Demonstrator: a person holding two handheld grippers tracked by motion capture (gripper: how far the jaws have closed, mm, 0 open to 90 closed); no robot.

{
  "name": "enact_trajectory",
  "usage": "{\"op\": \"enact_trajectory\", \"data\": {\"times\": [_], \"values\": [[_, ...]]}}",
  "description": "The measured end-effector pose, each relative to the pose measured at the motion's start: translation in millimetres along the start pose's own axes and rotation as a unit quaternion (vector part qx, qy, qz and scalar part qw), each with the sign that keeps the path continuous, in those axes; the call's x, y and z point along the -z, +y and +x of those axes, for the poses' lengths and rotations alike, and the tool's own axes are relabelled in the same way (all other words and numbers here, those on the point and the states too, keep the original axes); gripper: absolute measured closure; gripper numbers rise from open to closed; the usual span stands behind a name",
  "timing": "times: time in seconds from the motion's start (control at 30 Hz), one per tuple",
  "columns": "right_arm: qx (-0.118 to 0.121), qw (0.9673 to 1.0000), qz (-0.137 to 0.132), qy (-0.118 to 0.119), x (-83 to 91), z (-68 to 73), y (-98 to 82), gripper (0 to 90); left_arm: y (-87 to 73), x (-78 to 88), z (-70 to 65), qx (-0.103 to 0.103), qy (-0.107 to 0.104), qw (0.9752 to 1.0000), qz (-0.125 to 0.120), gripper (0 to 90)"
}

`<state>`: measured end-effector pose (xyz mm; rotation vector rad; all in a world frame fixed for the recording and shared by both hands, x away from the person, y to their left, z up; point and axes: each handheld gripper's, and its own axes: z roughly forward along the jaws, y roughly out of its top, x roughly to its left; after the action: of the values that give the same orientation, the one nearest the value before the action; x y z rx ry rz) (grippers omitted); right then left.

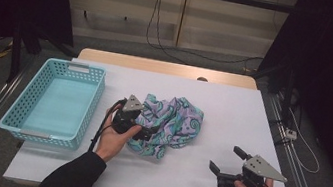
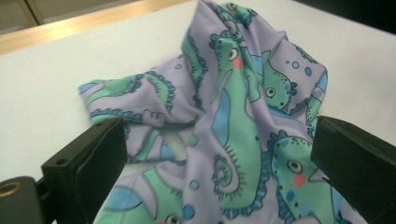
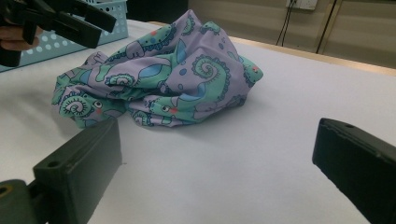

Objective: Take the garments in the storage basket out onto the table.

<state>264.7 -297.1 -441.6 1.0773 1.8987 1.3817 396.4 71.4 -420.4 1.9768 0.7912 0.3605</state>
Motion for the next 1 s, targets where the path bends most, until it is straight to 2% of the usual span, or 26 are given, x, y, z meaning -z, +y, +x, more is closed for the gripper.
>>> {"op": "enact_trajectory", "data": {"times": [0.37, 0.43, 0.53, 0.7, 0.83, 1.0], "values": [[0.002, 1.0000, 0.002, 0.005, -4.6, 2.4, 1.3, 0.6, -22.3, 34.9, -1.4, -0.013, 0.029, 0.9993, -0.019, 4.8], [0.005, 1.0000, 0.003, 0.007, -5.4, 3.0, 1.3, 0.6, -24.4, 39.5, -2.1, -0.014, 0.033, 0.9993, -0.016, 4.7], [0.008, 0.9999, 0.003, 0.010, -6.0, 4.3, 1.9, 0.6, -29.4, 50.8, -4.5, -0.006, 0.042, 0.9988, -0.025, 4.7], [0.009, 0.9999, 0.003, 0.012, -6.9, 5.3, 2.3, 0.6, -41.1, 64.1, -6.5, -0.008, 0.051, 0.9985, -0.020, 4.2], [0.011, 0.9998, 0.004, 0.014, -8.3, 6.0, 2.6, 0.6, -48.1, 74.9, -7.3, -0.003, 0.070, 0.9972, -0.025, 4.2], [0.013, 0.9998, 0.006, 0.016, -9.5, 6.8, 2.7, 0.6, -54.6, 81.6, -8.3, -0.006, 0.062, 0.9978, -0.022, 4.2]]}}
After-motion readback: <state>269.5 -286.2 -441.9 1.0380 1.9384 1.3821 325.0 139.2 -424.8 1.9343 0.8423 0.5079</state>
